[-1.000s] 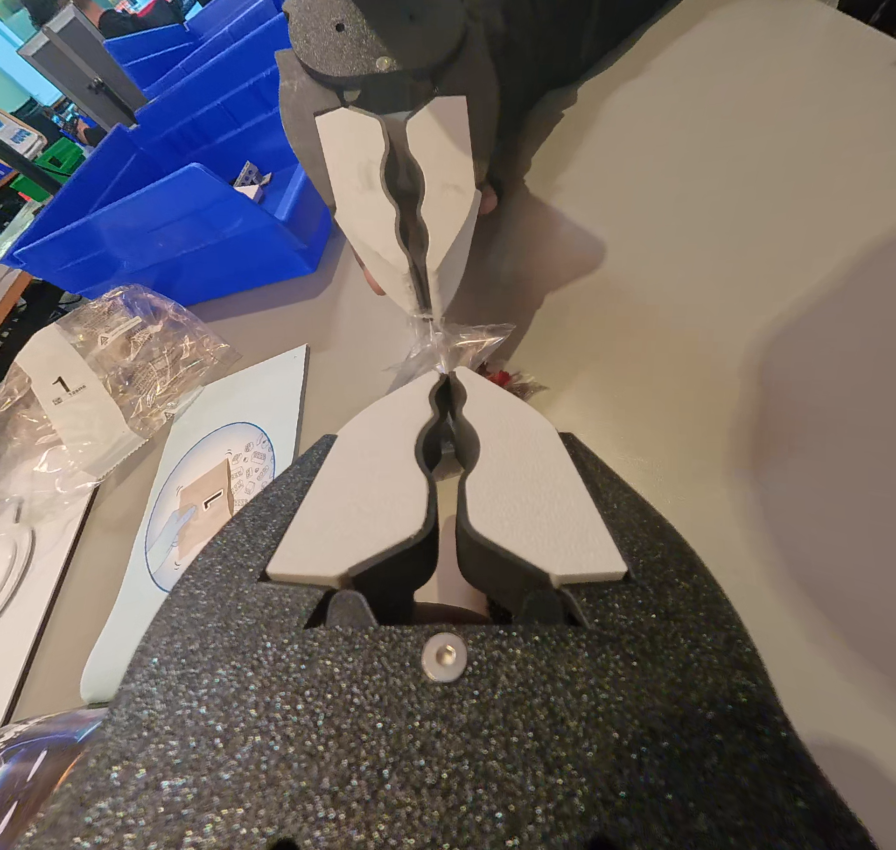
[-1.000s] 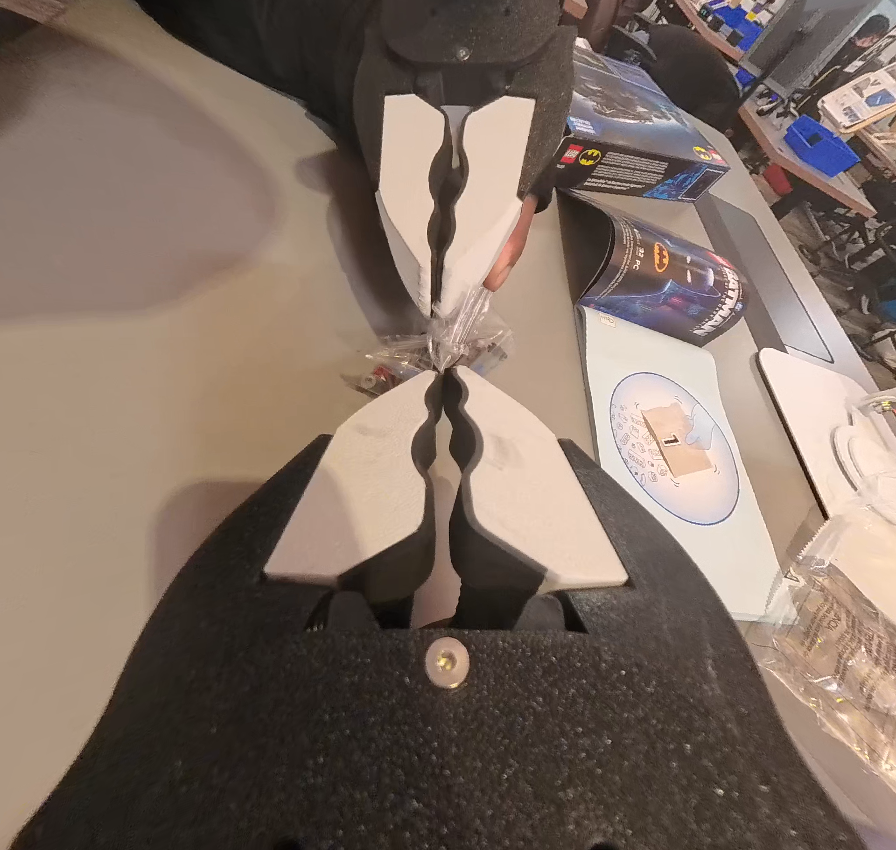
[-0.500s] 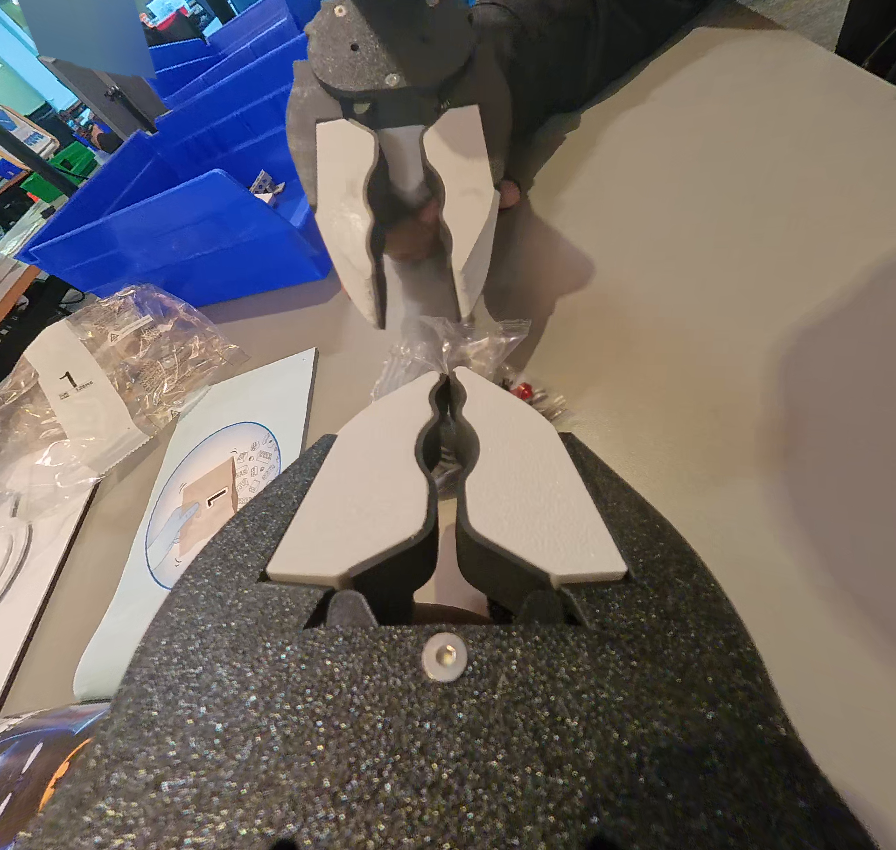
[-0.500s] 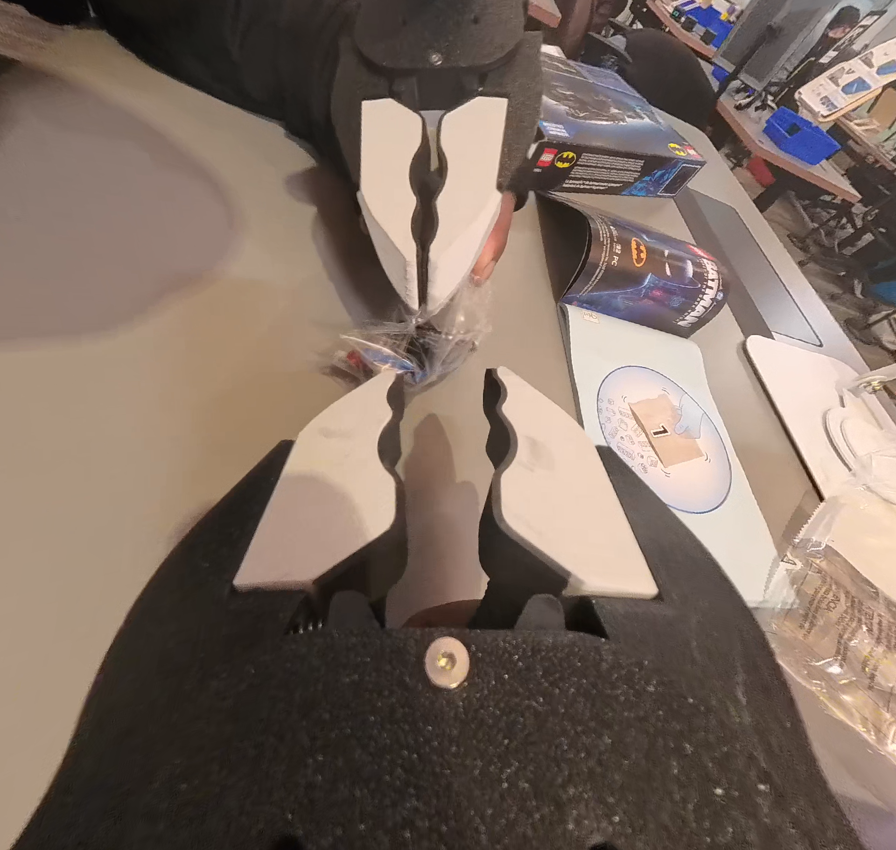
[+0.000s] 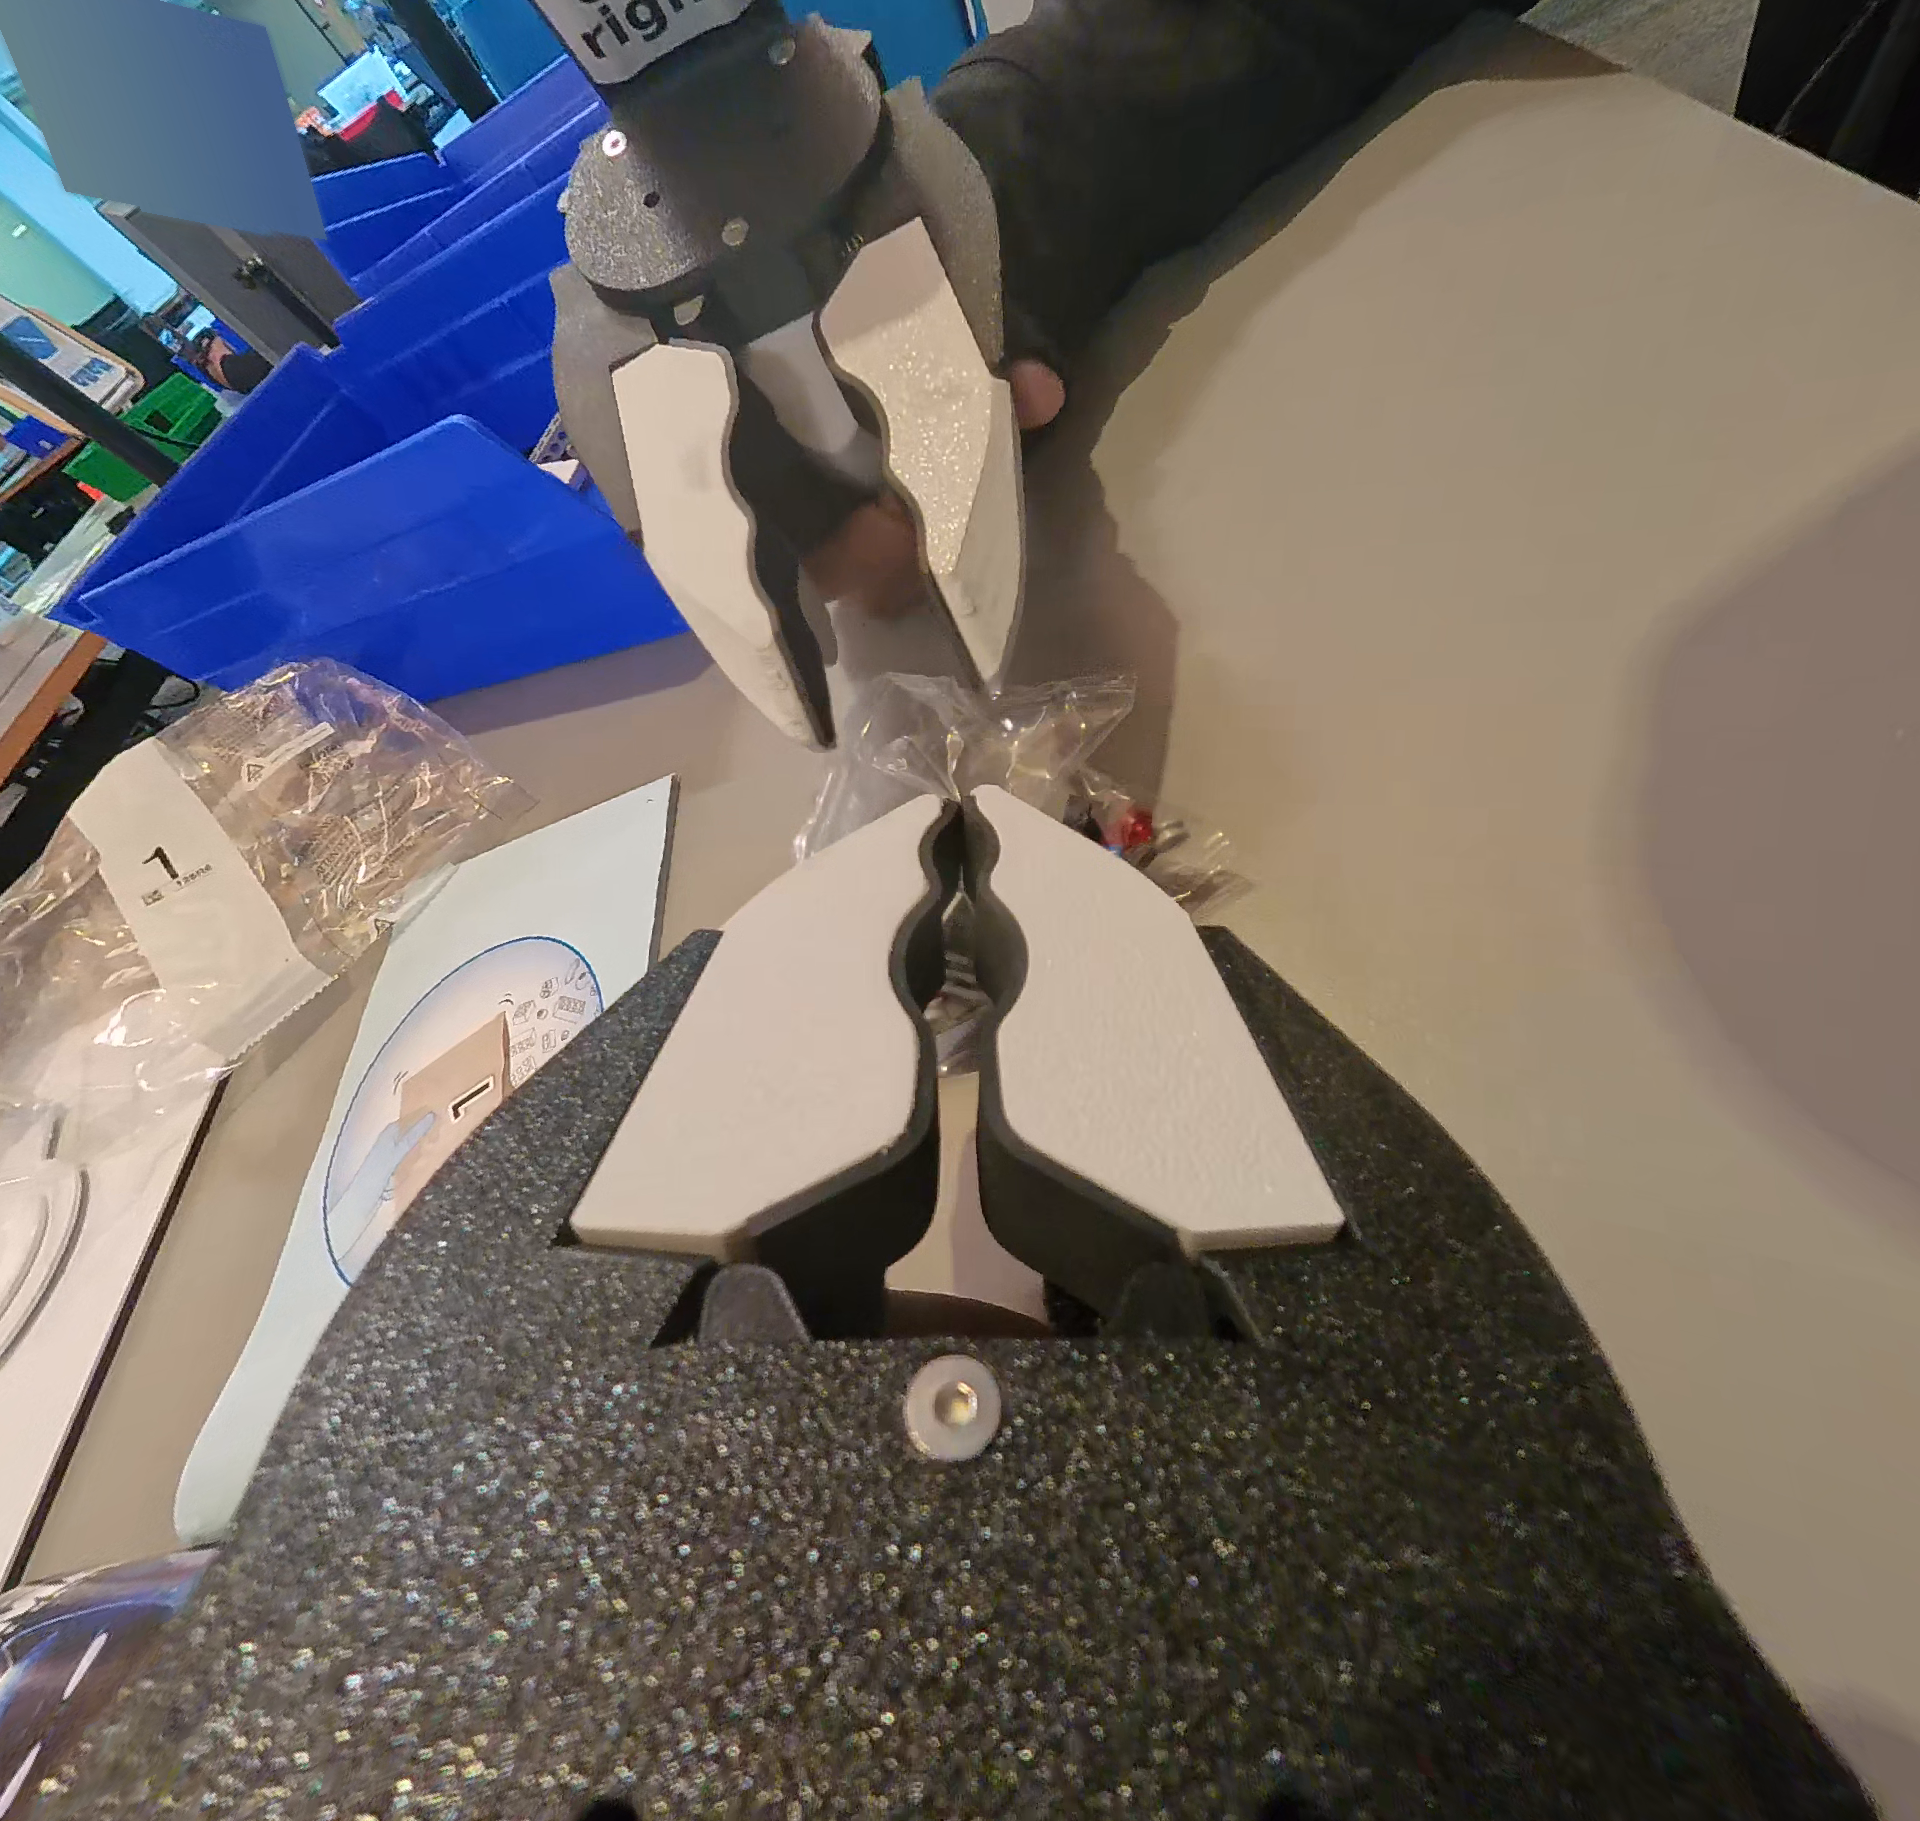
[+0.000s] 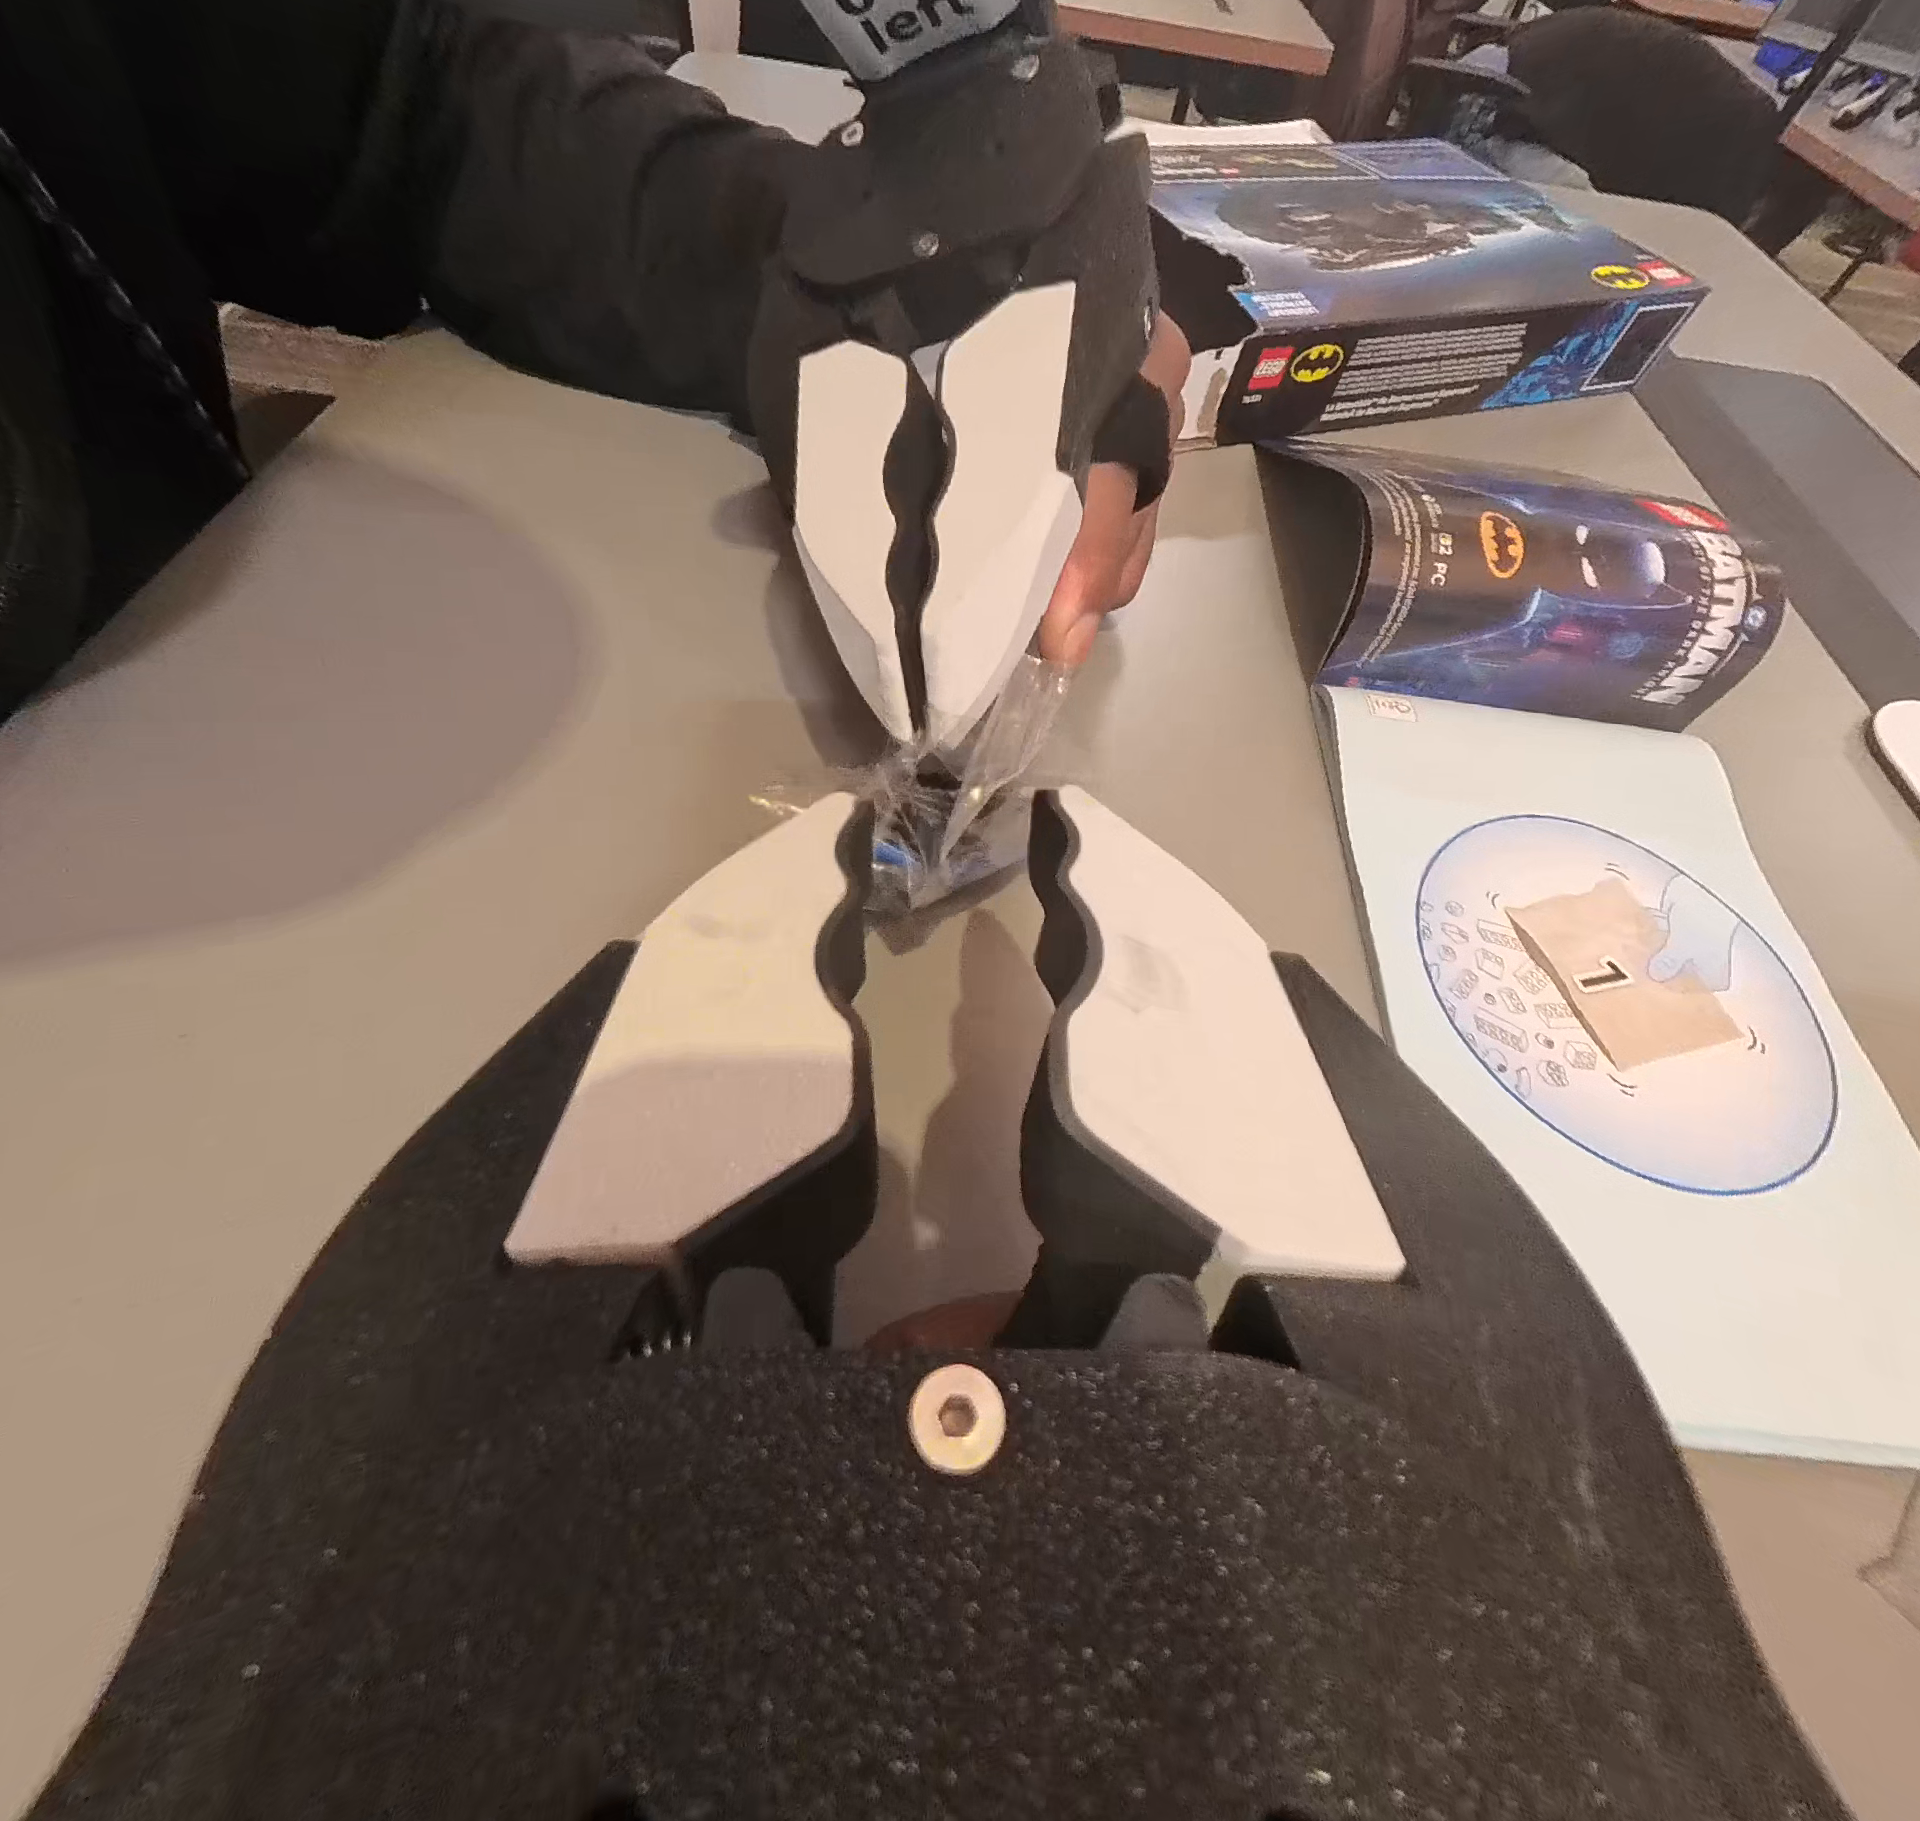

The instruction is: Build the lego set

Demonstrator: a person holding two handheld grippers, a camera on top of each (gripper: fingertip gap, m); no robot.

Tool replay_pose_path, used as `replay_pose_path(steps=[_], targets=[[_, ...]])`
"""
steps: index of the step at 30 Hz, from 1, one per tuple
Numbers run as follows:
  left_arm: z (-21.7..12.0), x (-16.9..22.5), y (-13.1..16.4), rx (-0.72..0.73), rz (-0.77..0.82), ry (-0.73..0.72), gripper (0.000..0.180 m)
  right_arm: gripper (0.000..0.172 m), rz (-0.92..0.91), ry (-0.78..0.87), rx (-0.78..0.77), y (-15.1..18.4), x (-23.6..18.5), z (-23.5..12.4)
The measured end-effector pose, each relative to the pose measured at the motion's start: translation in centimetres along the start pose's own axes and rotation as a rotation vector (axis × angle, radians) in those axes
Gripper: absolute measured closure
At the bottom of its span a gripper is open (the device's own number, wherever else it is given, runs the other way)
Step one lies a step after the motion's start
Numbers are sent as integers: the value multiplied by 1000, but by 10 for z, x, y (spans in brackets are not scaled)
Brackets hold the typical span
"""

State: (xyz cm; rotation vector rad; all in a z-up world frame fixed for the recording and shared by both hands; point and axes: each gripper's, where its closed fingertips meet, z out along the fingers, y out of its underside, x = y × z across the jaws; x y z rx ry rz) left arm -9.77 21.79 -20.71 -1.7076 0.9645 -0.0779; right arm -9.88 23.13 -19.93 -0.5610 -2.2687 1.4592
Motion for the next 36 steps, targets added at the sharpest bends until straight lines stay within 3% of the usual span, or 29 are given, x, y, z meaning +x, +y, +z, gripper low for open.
replay_pose_path(steps=[7, 10, 16, 28, 36], targets=[[-2, -2, -2, 14, -4, -15, 180, 171, 3, 10, 25, -3, 1, -2], [-2, -7, -1, 14, -22, -45, 180, 171, 31, 14, 57, -6, 4, -5], [-3, -16, 0, 8, -37, -102, 161, 171, 106, 38, 85, -8, 15, -9], [-2, -32, -6, 36, -233, -153, 166, 171, 112, 90, 68, -6, 21, -8], [7, -31, -4, -11, -227, -185, 165, 171, 107, 93, 57, -5, 21, -7]])
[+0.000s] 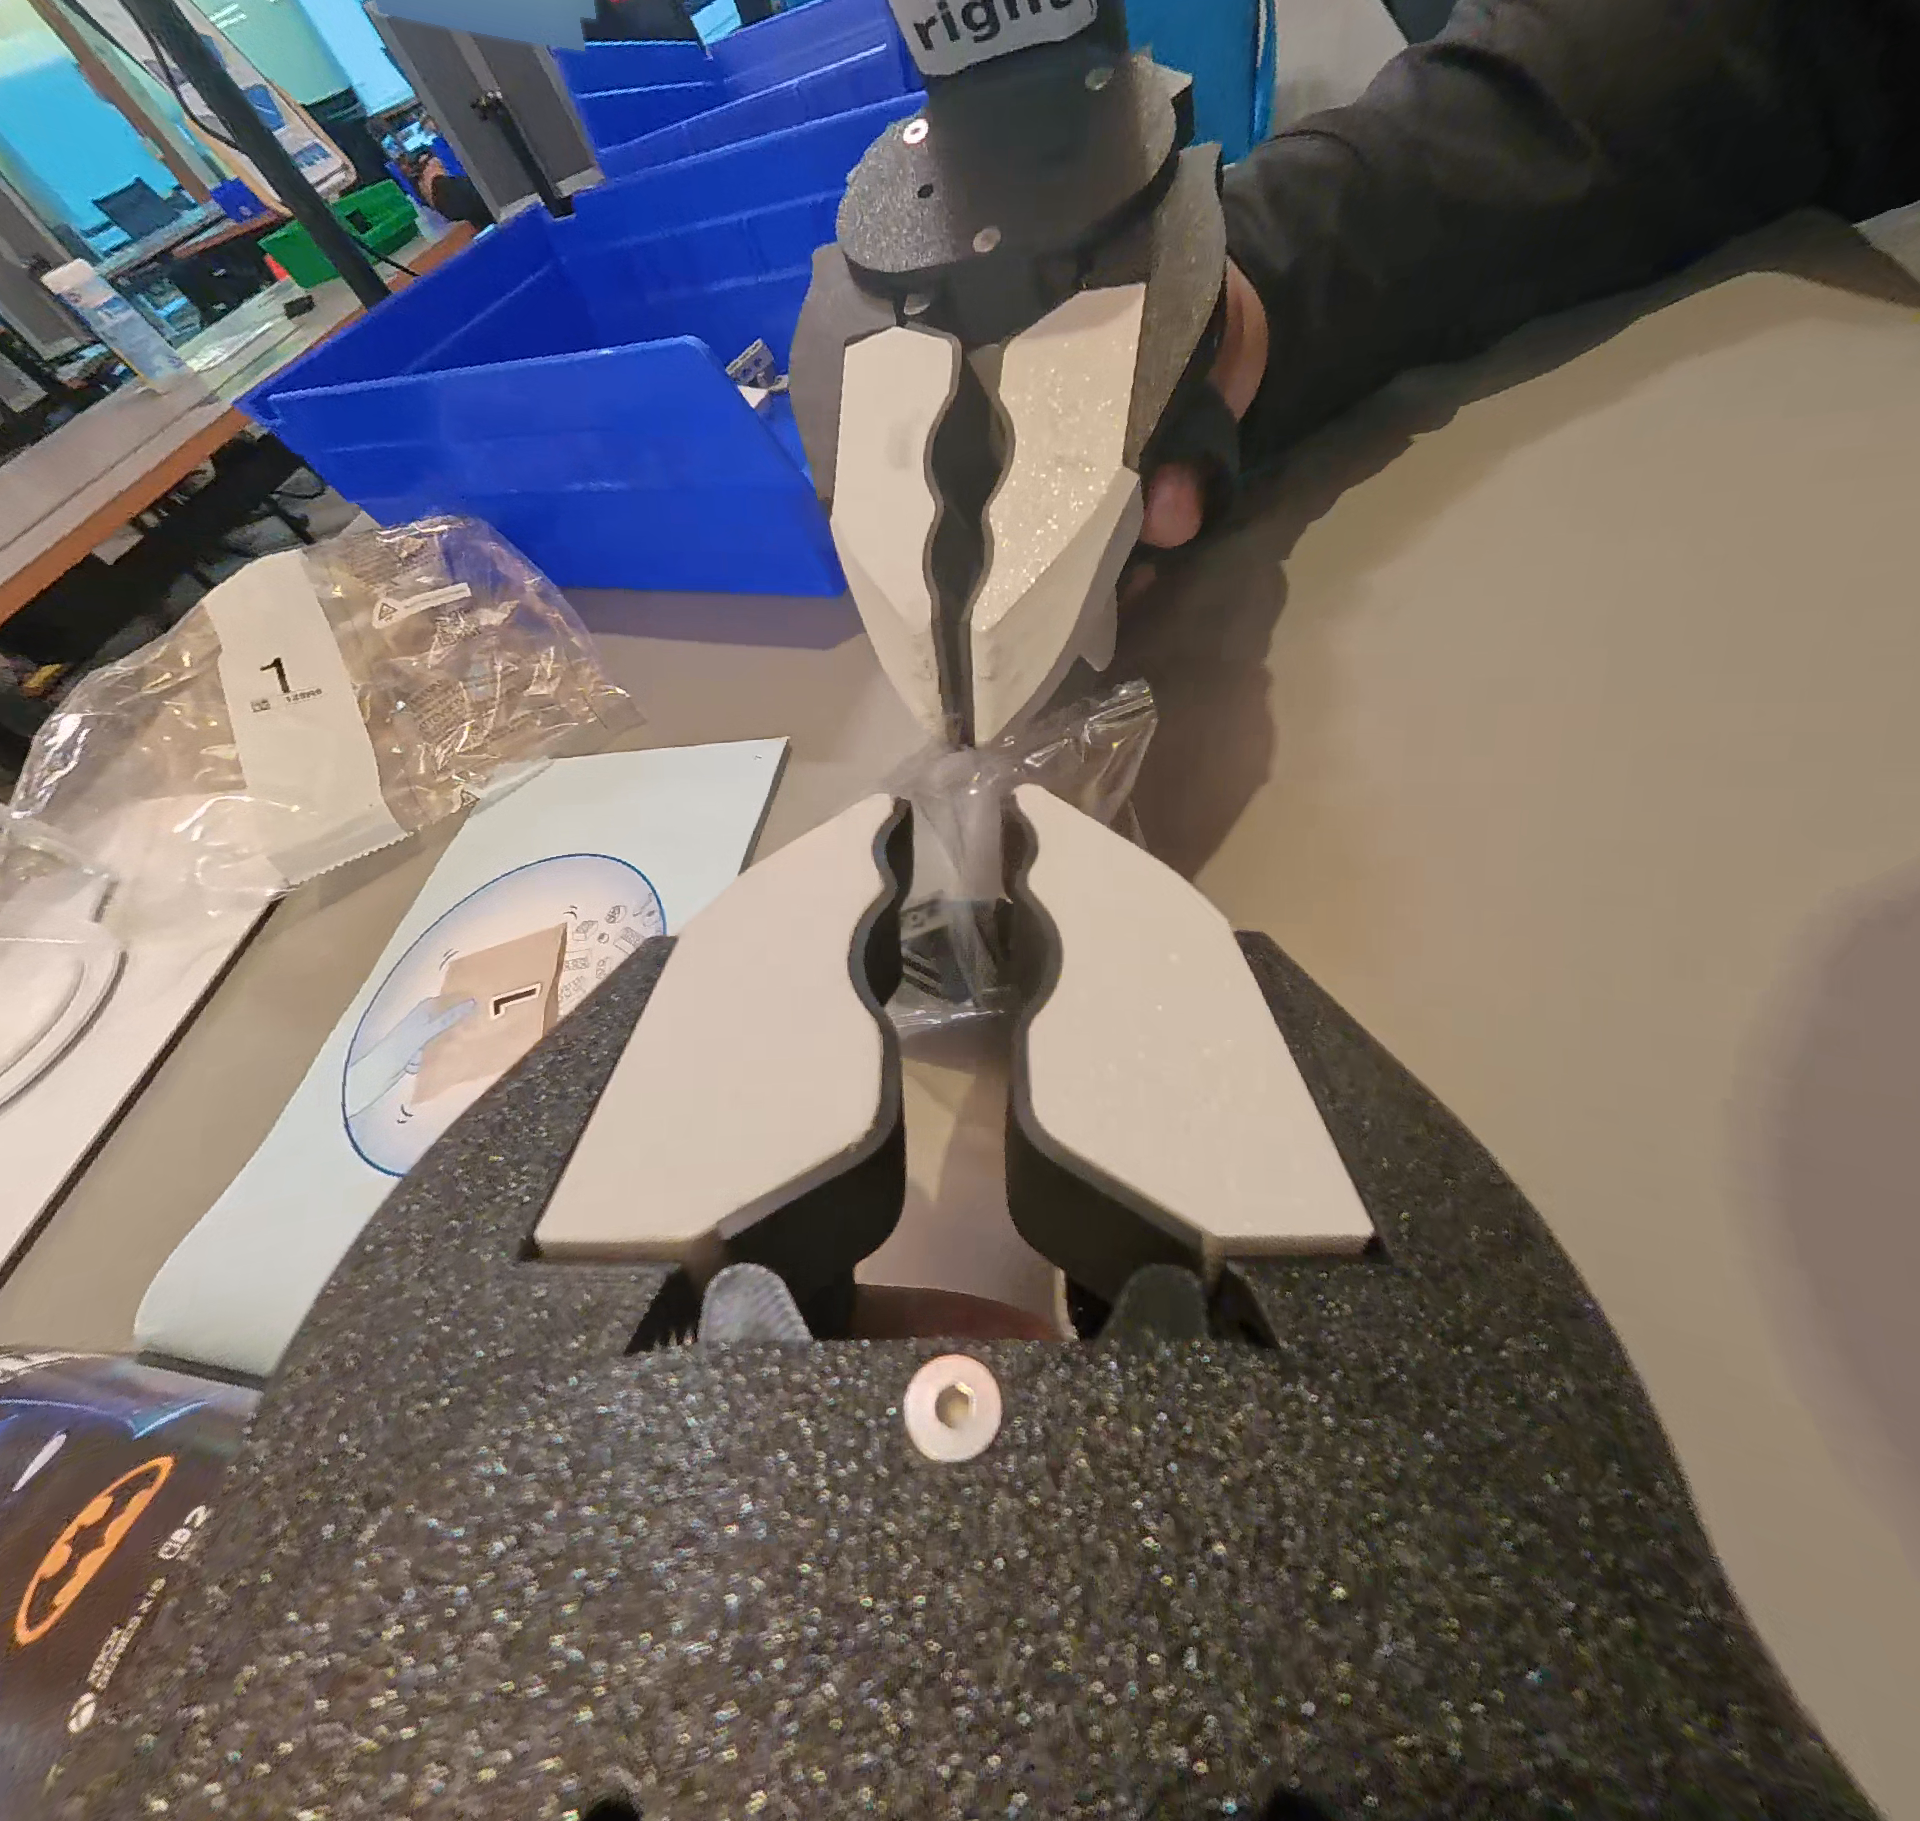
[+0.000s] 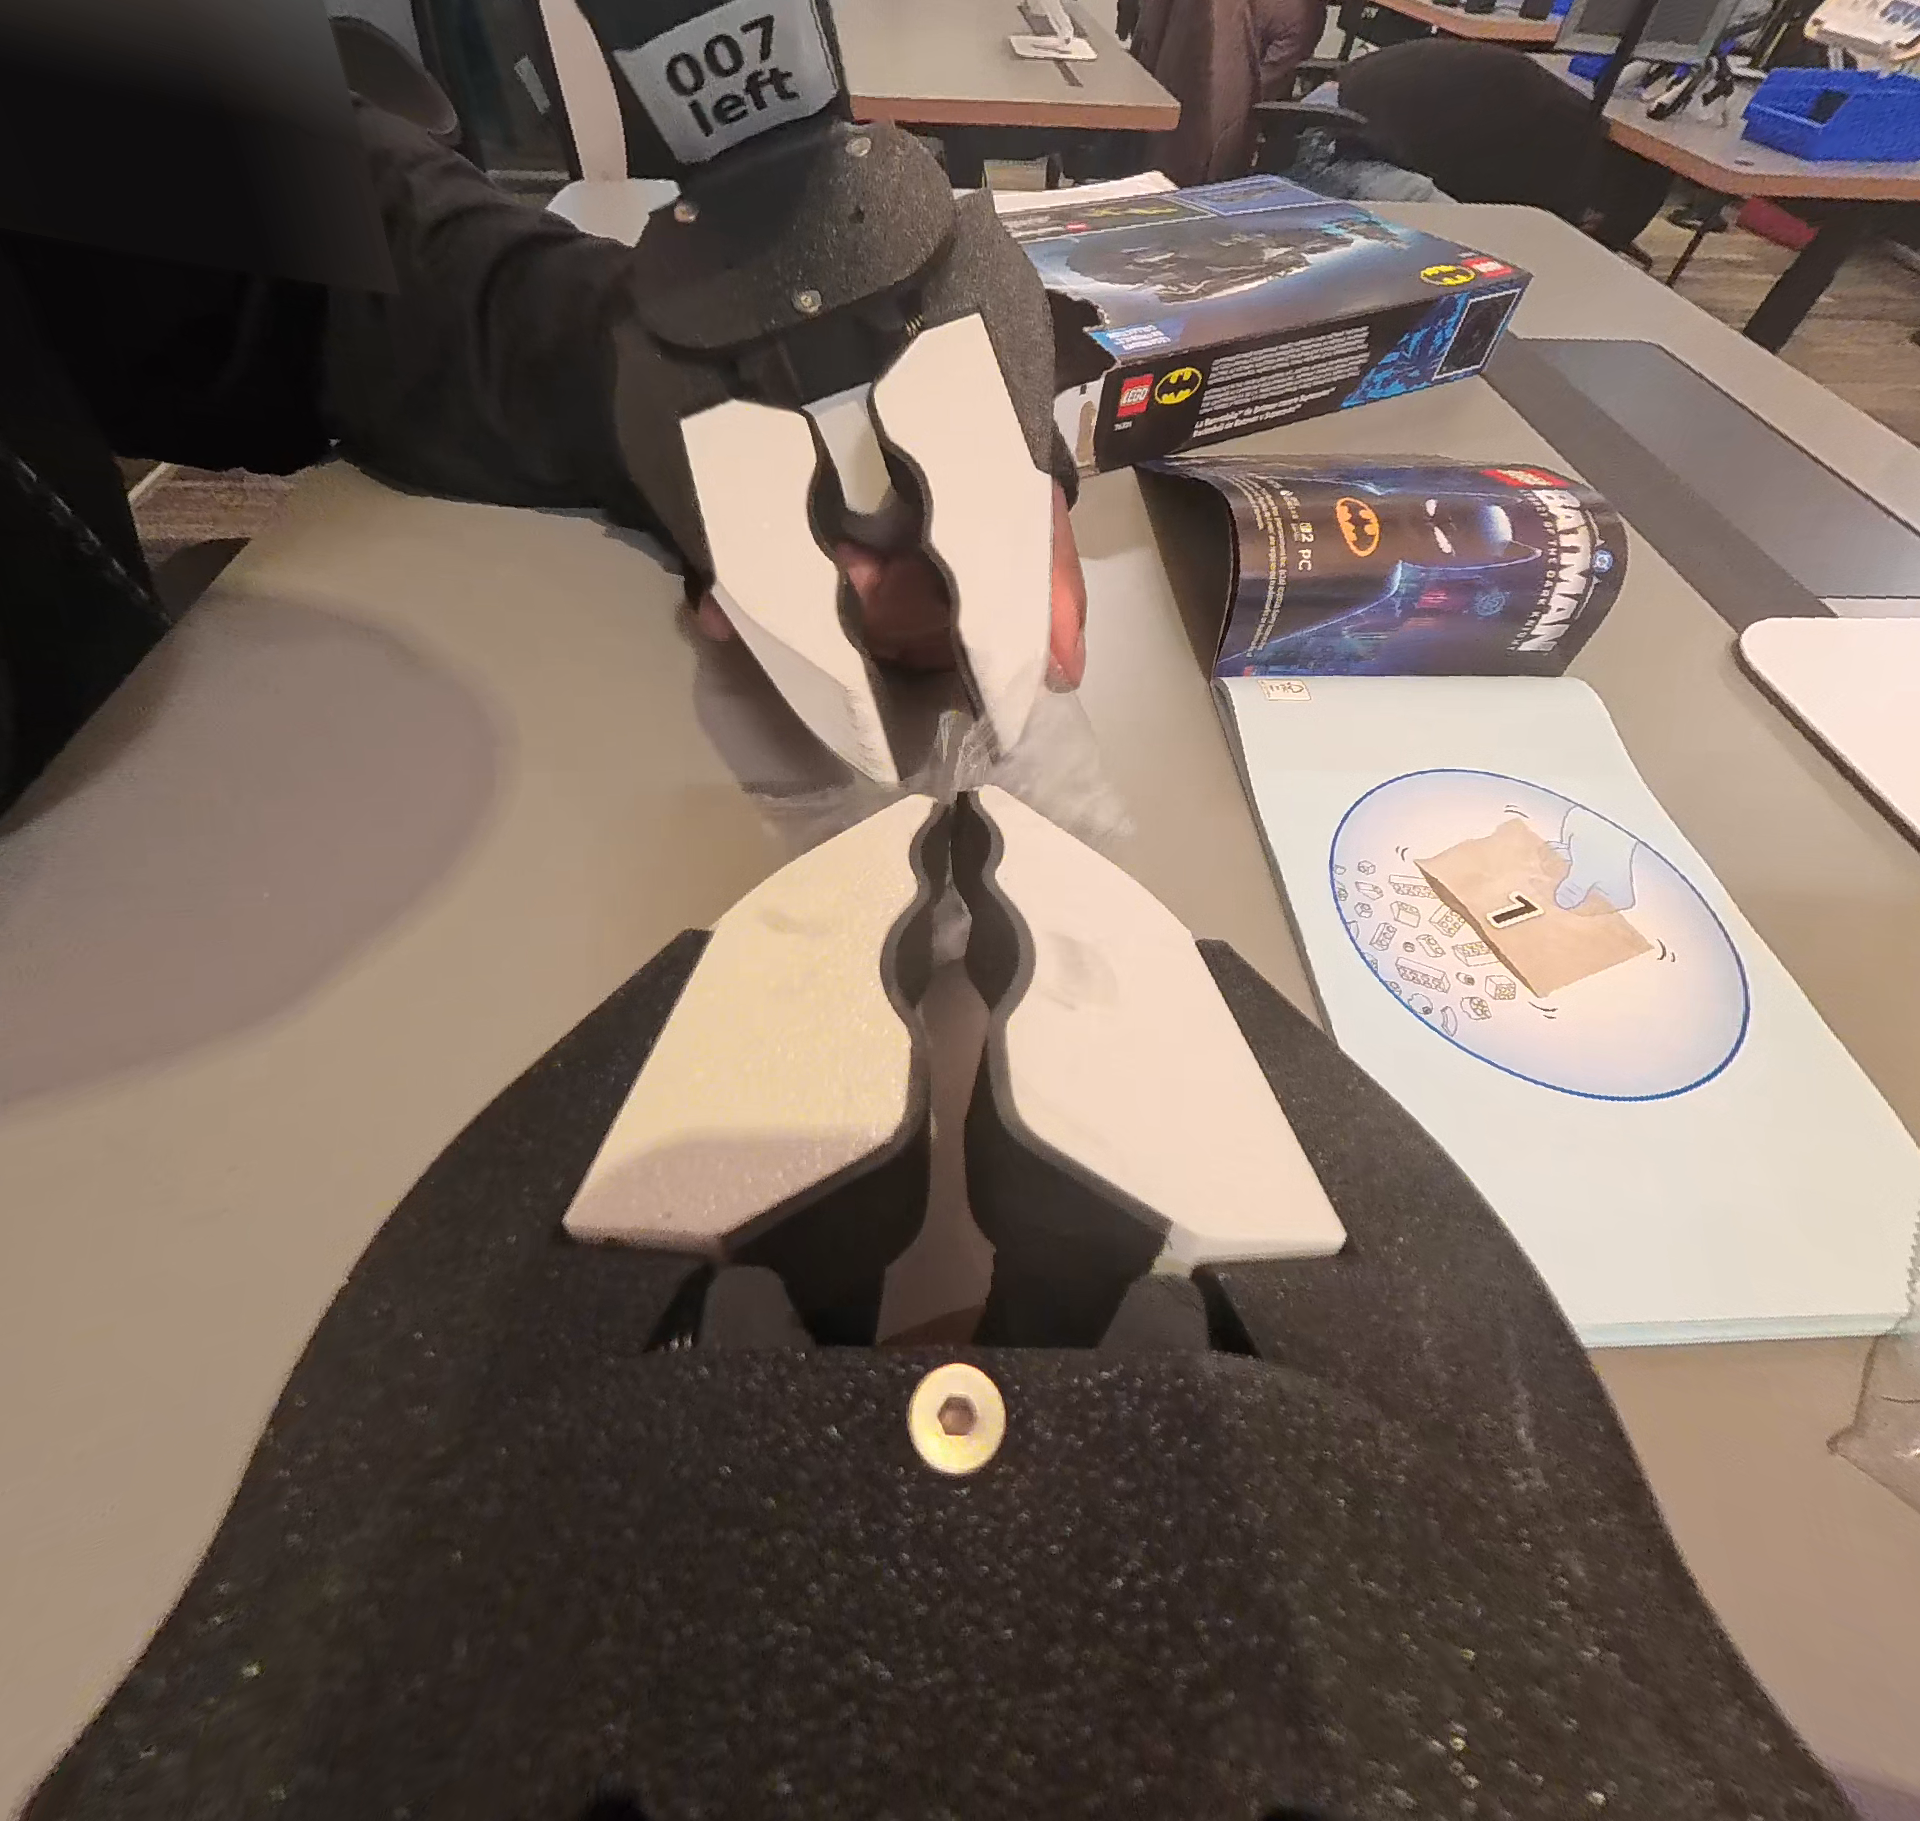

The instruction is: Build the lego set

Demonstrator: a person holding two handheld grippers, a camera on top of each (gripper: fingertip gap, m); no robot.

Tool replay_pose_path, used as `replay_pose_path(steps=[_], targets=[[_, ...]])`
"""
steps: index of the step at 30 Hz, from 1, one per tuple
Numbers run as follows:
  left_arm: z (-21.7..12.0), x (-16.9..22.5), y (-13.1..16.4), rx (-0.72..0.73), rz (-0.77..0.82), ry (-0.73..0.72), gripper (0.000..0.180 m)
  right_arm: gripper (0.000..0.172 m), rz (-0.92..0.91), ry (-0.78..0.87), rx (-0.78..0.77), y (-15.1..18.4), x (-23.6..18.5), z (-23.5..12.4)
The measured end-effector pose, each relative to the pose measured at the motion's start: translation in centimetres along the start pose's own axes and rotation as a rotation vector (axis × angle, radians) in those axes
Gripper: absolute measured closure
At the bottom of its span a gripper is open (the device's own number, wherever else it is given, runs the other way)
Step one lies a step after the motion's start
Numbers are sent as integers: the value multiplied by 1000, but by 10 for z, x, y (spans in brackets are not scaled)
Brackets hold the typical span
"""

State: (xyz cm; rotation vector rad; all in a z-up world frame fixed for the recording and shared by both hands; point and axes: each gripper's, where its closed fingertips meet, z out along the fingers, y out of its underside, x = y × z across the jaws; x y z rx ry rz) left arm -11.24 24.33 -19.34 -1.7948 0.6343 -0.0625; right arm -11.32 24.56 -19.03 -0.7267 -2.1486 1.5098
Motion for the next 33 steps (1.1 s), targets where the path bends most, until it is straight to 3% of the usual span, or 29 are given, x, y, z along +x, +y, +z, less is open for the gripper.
replay_pose_path(steps=[3, 6, 33], targets=[[1, 2, 0, -3, 45, -18, 180, 171, 0, 1, 0, 0, 0, 0], [0, 1, -1, 19, 114, -41, 180, 171, 11, 0, 10, -1, 1, -1], [-19, -7, -4, 114, 115, -2, 180, 171, 129, -29, 41, 1, 10, -14]])
